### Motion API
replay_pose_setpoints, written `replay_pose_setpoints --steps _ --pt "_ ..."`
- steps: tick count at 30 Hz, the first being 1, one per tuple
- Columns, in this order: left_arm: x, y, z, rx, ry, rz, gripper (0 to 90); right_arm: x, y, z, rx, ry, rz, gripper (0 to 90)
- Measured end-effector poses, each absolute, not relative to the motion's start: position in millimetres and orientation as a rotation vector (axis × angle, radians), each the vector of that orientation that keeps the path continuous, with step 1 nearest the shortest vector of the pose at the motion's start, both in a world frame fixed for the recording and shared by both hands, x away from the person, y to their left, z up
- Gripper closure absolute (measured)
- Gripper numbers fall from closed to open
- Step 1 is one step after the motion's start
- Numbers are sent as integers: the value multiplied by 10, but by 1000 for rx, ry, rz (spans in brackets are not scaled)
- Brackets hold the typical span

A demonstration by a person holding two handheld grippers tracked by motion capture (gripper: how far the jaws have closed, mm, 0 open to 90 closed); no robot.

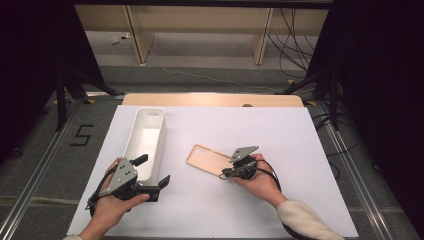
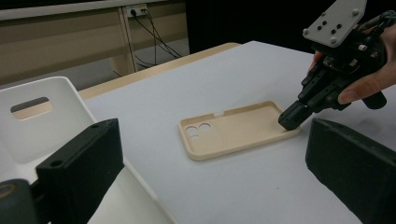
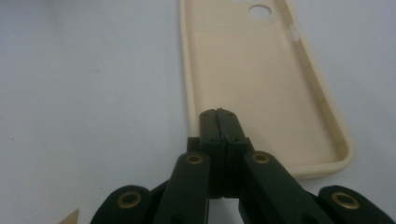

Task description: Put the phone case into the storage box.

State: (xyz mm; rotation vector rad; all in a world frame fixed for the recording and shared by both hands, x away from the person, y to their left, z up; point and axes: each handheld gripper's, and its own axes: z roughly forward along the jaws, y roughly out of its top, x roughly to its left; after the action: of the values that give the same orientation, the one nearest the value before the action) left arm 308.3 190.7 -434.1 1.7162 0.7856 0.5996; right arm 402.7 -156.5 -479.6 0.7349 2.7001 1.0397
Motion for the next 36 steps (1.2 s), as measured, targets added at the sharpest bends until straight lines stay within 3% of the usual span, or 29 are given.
replay_pose_setpoints --steps 28,36 --pt "3080 1906 -4341 1718 784 600 39 3866 -1324 -4809 691 2738 1093 900" --pt "3082 1908 -4341 1717 785 599 39 4003 -1660 -4612 804 2605 1098 900"
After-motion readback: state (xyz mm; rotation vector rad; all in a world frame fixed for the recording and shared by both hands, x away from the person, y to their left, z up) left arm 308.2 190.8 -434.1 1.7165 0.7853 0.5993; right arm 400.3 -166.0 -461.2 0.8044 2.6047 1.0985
